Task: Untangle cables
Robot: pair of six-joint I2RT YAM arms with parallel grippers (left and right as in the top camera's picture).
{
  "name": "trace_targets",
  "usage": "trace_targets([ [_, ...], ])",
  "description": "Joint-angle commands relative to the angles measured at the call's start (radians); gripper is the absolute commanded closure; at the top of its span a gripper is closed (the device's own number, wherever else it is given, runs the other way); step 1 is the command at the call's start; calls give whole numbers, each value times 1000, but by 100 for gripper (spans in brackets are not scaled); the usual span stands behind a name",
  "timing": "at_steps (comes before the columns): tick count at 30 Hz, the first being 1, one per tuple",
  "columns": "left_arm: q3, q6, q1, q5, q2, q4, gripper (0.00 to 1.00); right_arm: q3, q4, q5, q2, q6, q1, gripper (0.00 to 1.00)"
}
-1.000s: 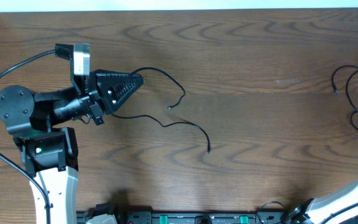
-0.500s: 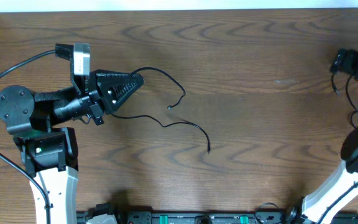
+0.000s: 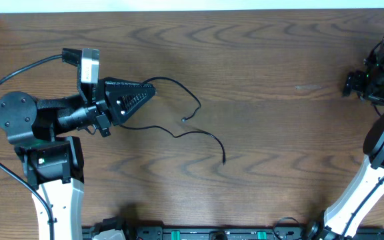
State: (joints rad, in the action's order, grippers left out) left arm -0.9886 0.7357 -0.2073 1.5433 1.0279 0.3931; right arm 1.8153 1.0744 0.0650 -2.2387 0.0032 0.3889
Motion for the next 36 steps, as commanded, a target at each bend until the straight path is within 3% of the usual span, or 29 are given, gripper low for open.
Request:
trace_targets([
  [1, 10, -9, 1, 20, -1, 5, 93, 3, -8, 11, -50, -12, 5, 21],
  [10, 10, -9, 1, 20, -1, 5, 92, 3, -69, 11, -109, -12, 27, 25],
  [20, 10, -10, 1, 19, -1, 5, 93, 3, -188, 3, -109, -11, 44, 45],
  [23, 10, -10, 1, 19, -1, 5, 93, 2, -207, 1, -110, 1, 43, 67],
  [24, 10, -10, 1, 19, -1, 5, 92, 2, -210, -8, -110, 4, 43, 88],
  [25, 10, -10, 1, 19, -1, 5, 93, 2, -211, -22, -111, 4, 43, 99],
  [36, 10, -9, 1, 20, -1, 5, 93, 32, -180, -213, -6, 93, 92, 99],
])
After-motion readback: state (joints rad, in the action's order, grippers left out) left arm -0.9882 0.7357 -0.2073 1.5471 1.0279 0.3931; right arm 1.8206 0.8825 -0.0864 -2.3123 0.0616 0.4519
